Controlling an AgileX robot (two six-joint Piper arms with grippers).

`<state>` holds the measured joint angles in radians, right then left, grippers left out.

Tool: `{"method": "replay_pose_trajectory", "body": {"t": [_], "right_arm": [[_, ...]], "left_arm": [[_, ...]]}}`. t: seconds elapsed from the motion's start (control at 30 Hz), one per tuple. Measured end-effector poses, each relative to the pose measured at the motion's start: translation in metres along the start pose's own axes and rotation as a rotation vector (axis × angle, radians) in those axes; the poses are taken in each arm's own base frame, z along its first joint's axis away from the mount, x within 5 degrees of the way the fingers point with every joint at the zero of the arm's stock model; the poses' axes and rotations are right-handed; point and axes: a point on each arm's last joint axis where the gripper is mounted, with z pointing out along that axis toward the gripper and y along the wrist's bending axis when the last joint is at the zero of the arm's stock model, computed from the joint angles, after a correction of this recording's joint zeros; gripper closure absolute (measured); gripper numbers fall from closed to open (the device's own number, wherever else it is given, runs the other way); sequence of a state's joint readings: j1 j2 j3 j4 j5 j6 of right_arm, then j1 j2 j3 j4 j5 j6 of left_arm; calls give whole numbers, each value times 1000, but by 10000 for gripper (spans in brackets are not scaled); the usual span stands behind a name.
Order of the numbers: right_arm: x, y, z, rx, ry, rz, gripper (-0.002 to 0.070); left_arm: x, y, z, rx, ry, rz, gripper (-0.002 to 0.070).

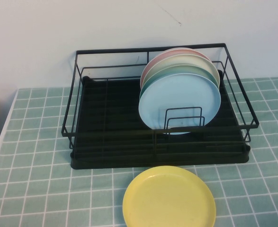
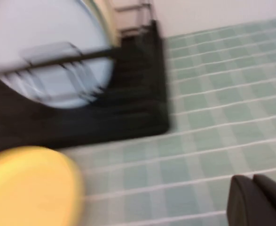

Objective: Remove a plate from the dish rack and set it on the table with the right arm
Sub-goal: Grasp the plate from the shelf

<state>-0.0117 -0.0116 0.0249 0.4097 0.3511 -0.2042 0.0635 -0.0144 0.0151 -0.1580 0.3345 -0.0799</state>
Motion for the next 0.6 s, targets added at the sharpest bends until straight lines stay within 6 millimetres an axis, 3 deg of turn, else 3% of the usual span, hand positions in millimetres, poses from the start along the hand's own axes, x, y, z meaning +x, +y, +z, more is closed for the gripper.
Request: {"method": "replay_pose_trajectory", "body": {"t": [0.1,0.2,0.6], "right_arm": [[-2,8,0,-98,-21,230,678],[-10,9,-1,-123,-97,354,678],[-16,7,-1,-114,-168,405,678]], "left_arm": [[0,0,0,0,0,0,678],[0,0,0,0,0,0,678],[0,0,0,0,0,0,678]]}}
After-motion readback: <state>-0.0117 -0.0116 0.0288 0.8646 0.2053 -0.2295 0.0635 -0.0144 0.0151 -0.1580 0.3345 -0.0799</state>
